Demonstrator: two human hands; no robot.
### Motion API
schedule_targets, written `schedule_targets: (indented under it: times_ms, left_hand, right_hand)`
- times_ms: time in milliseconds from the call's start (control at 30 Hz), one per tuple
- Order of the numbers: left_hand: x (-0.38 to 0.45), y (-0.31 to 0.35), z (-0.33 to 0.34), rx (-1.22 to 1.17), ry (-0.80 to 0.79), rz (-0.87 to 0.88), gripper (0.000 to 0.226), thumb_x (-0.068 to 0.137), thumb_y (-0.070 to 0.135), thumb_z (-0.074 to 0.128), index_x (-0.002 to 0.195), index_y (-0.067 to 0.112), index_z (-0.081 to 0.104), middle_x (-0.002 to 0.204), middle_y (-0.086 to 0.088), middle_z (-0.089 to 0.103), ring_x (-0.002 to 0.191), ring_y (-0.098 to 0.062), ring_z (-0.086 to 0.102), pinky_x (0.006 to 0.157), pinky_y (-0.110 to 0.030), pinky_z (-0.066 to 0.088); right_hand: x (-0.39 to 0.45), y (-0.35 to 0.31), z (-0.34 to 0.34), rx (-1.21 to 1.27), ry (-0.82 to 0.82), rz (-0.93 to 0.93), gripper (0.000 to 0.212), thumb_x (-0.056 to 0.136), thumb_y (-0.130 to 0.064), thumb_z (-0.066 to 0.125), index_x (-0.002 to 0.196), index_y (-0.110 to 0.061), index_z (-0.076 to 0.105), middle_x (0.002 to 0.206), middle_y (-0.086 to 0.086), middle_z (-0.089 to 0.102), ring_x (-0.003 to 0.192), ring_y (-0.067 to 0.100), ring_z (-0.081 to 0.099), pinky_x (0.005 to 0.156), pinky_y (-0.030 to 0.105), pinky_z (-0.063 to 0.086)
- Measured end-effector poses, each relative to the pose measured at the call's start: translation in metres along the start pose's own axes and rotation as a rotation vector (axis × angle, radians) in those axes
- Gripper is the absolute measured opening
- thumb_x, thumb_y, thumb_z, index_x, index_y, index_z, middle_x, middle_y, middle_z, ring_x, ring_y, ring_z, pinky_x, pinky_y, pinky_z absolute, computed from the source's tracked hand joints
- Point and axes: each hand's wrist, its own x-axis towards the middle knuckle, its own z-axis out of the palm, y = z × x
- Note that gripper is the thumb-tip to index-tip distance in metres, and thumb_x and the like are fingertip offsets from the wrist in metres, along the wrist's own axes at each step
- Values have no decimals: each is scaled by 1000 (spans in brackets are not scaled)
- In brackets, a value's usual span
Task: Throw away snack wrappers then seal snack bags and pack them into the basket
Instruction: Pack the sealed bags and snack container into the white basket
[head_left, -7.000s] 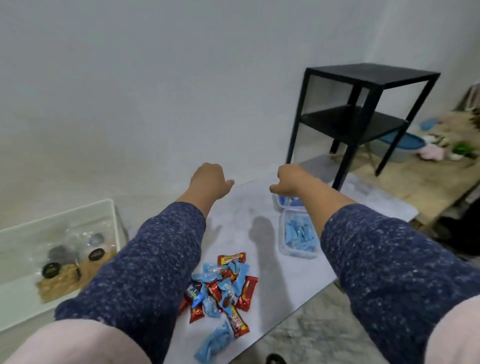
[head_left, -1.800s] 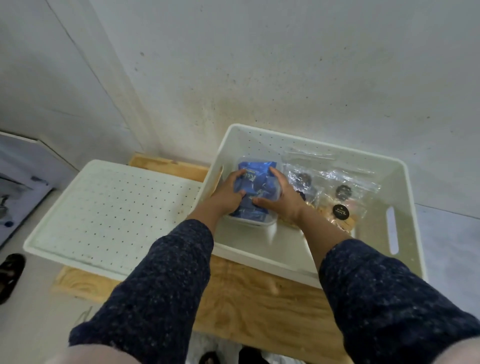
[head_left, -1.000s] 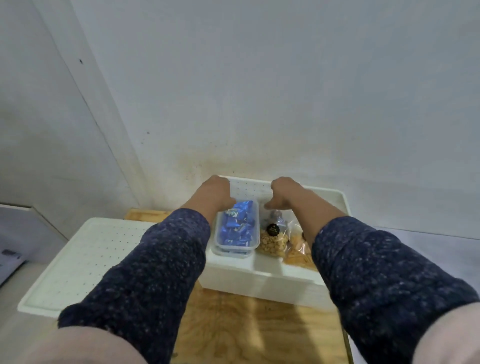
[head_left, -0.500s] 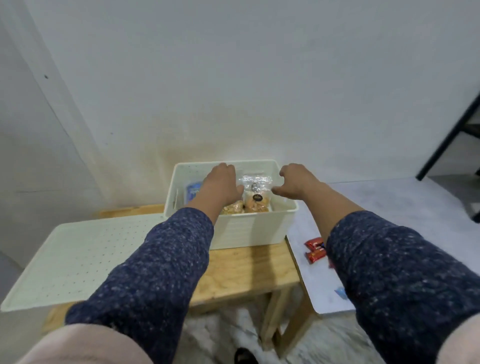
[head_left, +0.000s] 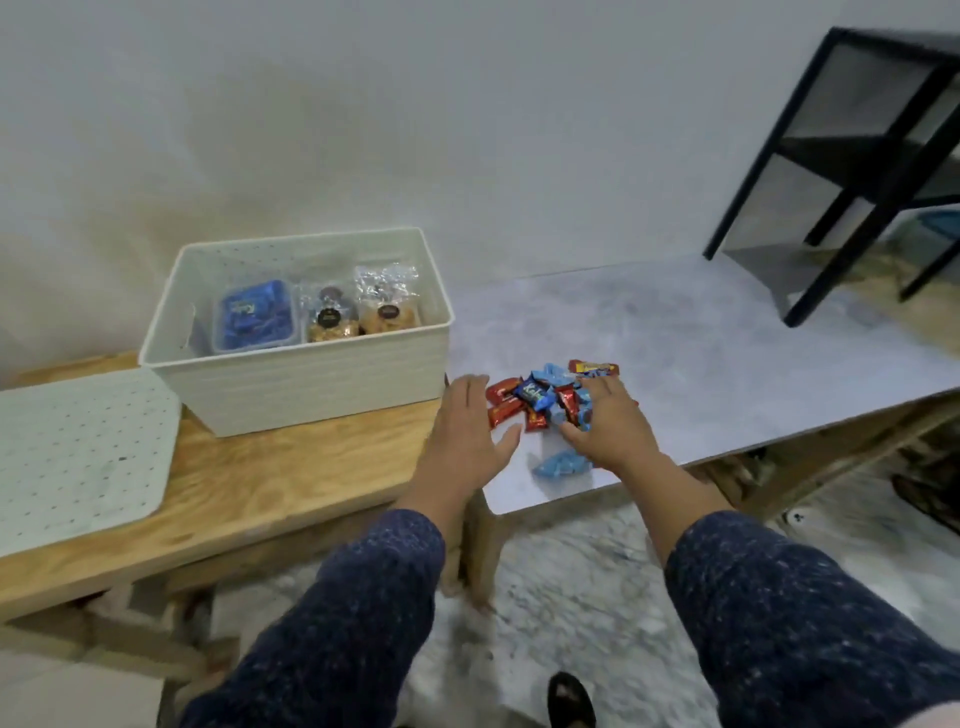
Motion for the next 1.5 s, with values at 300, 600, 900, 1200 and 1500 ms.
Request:
schedule_targets:
  times_ms: [300,600,900,1200,1500]
  left_hand:
    - [-2,18,143,30,-117,-164,113,61,71,62,146,38,-4,156,3,-12,145,-18,-12,113,-54,-3]
    - [46,-10,181,118,-93,-117,95,56,81,55,135,63,7,155,4,-16,145,-28,-11,109,-62,-5]
    - [67,-17,183,233,25,-55,61,72,64,61,125,33,52,134,-2,41,121,-23,39,98,-41,33]
    - [64,-6,185,243,-7,-105,41,90,43,52,120,15,53,116,-9,49,95,-24,54,74,-33,48]
    - [64,13,163,211,31,-85,30,96,33,44,115,12,52,109,-6,52,86,-22,56,64,-31,46]
  right_hand:
    - [29,130,45,-78,-2,-118,99,69,-59,68,147,-25,20,153,11,18,143,30,16,114,45,24]
    - [81,171,88,43,60,-316,88,62,-70,61,140,-48,27,155,6,10,144,32,11,111,57,21]
    - [115,169,94,68,142,-355,59,64,-46,63,120,-26,57,131,8,48,116,31,48,93,42,39]
    - [113,158,96,16,102,-384,40,80,-29,61,114,-10,51,105,14,48,87,27,51,64,30,47]
    - [109,143,70,94,25,-332,34,84,-16,56,116,-9,48,115,13,46,92,30,52,69,28,37]
